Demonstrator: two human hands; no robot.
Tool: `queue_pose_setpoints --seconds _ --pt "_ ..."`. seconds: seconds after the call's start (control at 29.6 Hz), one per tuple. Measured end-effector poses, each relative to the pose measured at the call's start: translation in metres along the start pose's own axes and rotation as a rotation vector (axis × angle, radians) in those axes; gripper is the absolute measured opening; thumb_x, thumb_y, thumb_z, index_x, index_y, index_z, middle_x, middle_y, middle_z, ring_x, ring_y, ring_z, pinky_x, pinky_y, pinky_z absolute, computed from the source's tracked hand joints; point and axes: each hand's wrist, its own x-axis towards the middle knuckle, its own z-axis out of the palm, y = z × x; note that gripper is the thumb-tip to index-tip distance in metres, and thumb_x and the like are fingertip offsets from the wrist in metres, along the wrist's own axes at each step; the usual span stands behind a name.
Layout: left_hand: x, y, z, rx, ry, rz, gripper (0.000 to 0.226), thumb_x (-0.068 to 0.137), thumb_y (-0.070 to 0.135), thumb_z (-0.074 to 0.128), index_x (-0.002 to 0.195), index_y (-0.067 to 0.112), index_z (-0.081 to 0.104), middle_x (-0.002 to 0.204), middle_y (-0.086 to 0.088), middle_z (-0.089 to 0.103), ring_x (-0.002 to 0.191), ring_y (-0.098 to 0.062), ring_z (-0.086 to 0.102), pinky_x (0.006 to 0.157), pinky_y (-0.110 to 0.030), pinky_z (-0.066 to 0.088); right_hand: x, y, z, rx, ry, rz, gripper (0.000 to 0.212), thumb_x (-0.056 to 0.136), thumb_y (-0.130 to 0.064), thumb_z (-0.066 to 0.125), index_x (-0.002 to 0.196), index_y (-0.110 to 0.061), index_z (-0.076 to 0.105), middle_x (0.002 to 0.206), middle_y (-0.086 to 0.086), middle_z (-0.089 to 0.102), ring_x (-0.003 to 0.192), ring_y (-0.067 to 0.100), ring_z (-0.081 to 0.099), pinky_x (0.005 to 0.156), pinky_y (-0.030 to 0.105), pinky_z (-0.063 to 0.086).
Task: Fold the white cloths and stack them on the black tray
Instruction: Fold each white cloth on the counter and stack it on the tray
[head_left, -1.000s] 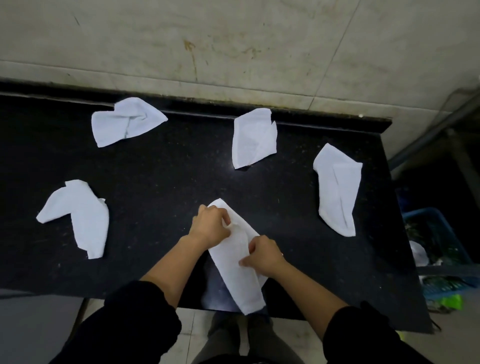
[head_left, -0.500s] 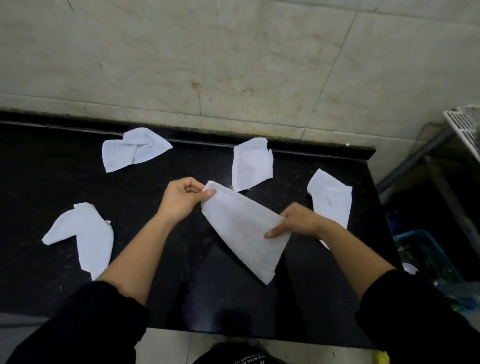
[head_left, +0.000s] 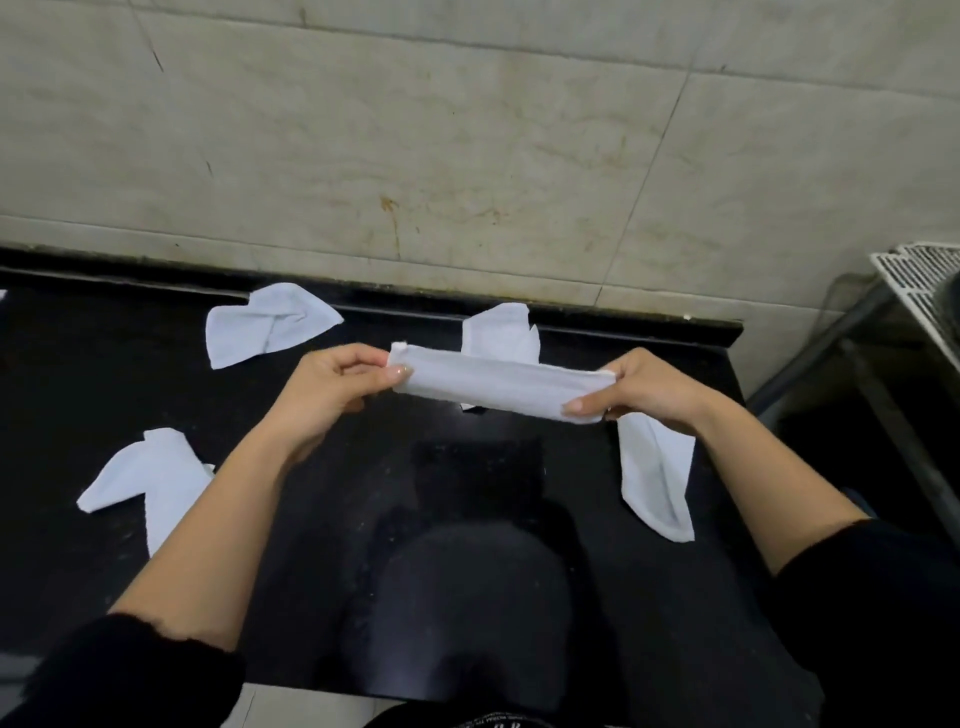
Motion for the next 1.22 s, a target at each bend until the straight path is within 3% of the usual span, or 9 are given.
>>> queue_pose_setpoints --seconds 0.14,0.24,0.37,0.47,0.61,0.71,0.91,1.08,1.22 --pt "-0.022 -0.046 -0.004 0.104 -0.188 -0.194 0.019 0.059 0.027 0.088 0.069 0.018 0.074 0.06 0.001 0.06 0.057 -0.007 0.046 0.054 -0.02 0.033 0.002 0.046 0.016 -0.062 -0.116 0.117 0.018 0.066 -0.022 0.087 0.07 -0.008 0.076 0.072 0.005 0.07 0.073 0.015 0.057 0.069 0.027 0.045" --pt "-0.037 -0.089 -0.002 0.261 -0.267 -0.351 0.041 0.044 0.052 0.087 0.067 0.02 0.075 0.06 0.0 0.06 0.058 -0.007 0.05 0.053 -0.019 0.034 -0.004 0.082 0.036 -0.084 -0.216 0.228 0.012 0.071 -0.024 0.085 0.068 -0.014 0.078 0.067 -0.002 0.068 0.063 0.005 0.056 0.066 0.022 0.045" --pt "-0.048 -0.121 0.011 0.31 -0.331 -0.492 0.022 0.062 0.039 0.084 0.069 0.02 0.075 0.06 0.007 0.064 0.06 -0.005 0.053 0.055 -0.018 0.036 -0.006 0.124 0.06 -0.157 -0.306 0.374 0.027 0.071 -0.029 0.084 0.074 -0.007 0.069 0.073 0.003 0.064 0.066 0.006 0.058 0.061 0.02 0.049" --pt "-0.04 -0.128 0.018 0.29 -0.256 -0.488 0.015 0.072 0.031 0.082 0.075 0.017 0.075 0.062 0.007 0.065 0.06 -0.005 0.054 0.055 -0.02 0.037 0.002 0.135 0.065 -0.117 -0.24 0.393 0.029 0.074 -0.028 0.082 0.068 -0.008 0.062 0.078 0.005 0.066 0.071 0.009 0.06 0.062 0.02 0.049" --pt "-0.022 -0.133 0.026 0.218 -0.091 -0.467 0.014 0.078 0.024 0.079 0.082 0.012 0.075 0.065 0.009 0.067 0.058 -0.006 0.053 0.05 -0.012 0.039 0.022 0.135 0.066 -0.027 -0.14 0.374 0.028 0.089 -0.03 0.068 0.095 -0.003 0.073 0.099 0.003 0.072 0.087 0.016 0.065 0.068 0.023 0.051" --pt "-0.019 -0.142 0.029 0.145 0.036 -0.463 0.011 0.081 0.018 0.076 0.083 0.007 0.075 0.067 0.009 0.07 0.059 -0.009 0.051 0.049 -0.009 0.042 0.032 0.132 0.073 -0.042 -0.038 0.321 0.024 0.094 -0.026 0.06 0.083 -0.005 0.064 0.083 0.005 0.062 0.075 0.014 0.058 0.062 0.02 0.049" --pt "-0.001 -0.16 0.038 0.225 0.138 -0.476 0.011 0.082 0.019 0.076 0.08 0.008 0.074 0.081 -0.003 0.075 0.059 -0.013 0.057 0.063 -0.022 0.05 0.056 0.139 0.079 -0.131 0.057 0.326 0.028 0.091 -0.024 0.064 0.07 -0.01 0.051 0.074 0.011 0.046 0.065 0.019 0.048 0.059 0.023 0.044" --pt "0.005 -0.165 0.041 0.282 0.175 -0.434 0.012 0.081 0.022 0.077 0.079 0.011 0.074 0.077 0.0 0.073 0.057 -0.012 0.057 0.061 -0.024 0.051 0.06 0.141 0.078 -0.129 0.091 0.338 0.025 0.088 -0.022 0.067 0.072 -0.003 0.062 0.076 0.013 0.057 0.069 0.02 0.058 0.066 0.031 0.055" --pt "0.007 -0.168 0.047 0.355 0.184 -0.415 0.013 0.082 0.024 0.076 0.082 0.012 0.072 0.078 -0.002 0.072 0.058 -0.012 0.058 0.058 -0.022 0.048 0.057 0.141 0.08 -0.196 0.136 0.343 0.033 0.087 -0.026 0.069 0.083 0.007 0.067 0.079 0.019 0.064 0.069 0.02 0.059 0.069 0.032 0.053"
